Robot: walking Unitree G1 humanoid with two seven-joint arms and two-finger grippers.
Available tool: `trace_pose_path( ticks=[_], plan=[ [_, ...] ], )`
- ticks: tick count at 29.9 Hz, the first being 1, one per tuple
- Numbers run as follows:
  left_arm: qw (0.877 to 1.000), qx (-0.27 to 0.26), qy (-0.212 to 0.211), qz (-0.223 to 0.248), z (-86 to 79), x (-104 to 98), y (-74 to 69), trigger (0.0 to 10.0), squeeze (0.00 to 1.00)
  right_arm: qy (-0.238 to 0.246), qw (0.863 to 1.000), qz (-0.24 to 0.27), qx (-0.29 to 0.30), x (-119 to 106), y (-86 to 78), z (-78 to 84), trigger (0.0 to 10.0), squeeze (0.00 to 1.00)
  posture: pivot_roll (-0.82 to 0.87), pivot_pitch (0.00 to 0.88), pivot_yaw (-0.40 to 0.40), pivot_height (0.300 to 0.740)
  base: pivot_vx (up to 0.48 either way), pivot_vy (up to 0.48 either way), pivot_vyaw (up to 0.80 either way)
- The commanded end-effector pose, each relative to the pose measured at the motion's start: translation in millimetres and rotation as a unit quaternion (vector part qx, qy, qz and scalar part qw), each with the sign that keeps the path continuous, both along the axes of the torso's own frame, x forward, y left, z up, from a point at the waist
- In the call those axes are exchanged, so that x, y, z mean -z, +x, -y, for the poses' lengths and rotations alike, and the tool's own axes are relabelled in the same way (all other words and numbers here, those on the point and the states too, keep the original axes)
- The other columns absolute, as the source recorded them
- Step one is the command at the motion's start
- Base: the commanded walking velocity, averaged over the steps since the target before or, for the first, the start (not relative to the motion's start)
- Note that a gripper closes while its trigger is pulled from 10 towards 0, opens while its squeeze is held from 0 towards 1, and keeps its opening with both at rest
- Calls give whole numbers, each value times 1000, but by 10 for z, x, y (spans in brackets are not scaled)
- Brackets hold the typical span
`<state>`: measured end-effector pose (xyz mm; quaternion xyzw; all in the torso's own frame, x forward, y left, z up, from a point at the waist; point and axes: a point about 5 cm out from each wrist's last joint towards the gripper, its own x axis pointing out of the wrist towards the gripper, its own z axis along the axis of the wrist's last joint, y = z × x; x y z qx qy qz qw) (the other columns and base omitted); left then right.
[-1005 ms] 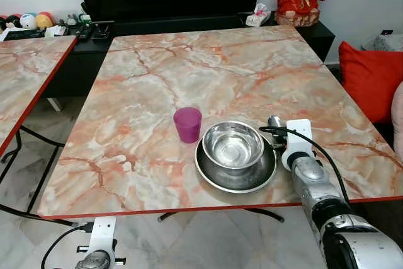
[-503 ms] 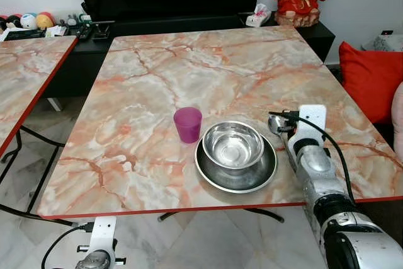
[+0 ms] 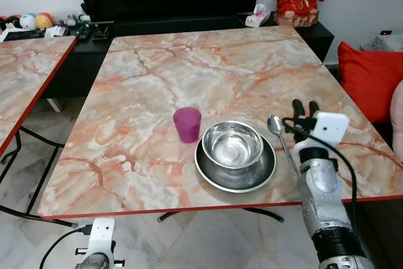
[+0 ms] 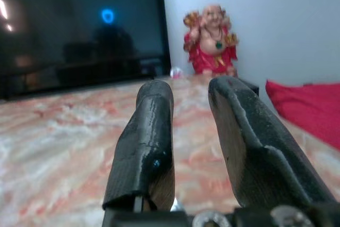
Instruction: Setting the table
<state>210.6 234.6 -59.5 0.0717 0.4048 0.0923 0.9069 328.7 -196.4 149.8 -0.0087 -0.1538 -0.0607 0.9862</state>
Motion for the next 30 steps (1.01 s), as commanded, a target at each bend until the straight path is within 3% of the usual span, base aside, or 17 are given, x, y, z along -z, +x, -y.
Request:
trace_pose_path(
  ticks=[1,12,17,25,30],
  plan=[
    [1000,-10,0,-7,-38,20,-50,10000,0,-3,1000,3,-5,-38,5,-23,10000,0,23,0,47,740,0,315,0],
    [1000,-7,1,-13,-38,36,-76,10000,0,22,999,13,-19,-200,-9,-165,10000,0,30,0,51,740,0,324,0],
    [1000,-6,1,-16,-50,41,-90,10000,0,11,999,19,-26,-250,-17,-199,10000,0,34,0,52,740,0,325,0],
    [1000,-5,1,-14,-44,31,-68,10000,0,5,999,29,-35,-344,-9,-236,10000,0,40,0,54,740,0,326,730],
    [1000,-5,0,-14,-33,31,-62,10000,0,15,999,31,-33,-352,-10,-221,10000,0,41,0,54,740,0,326,203]
  ],
)
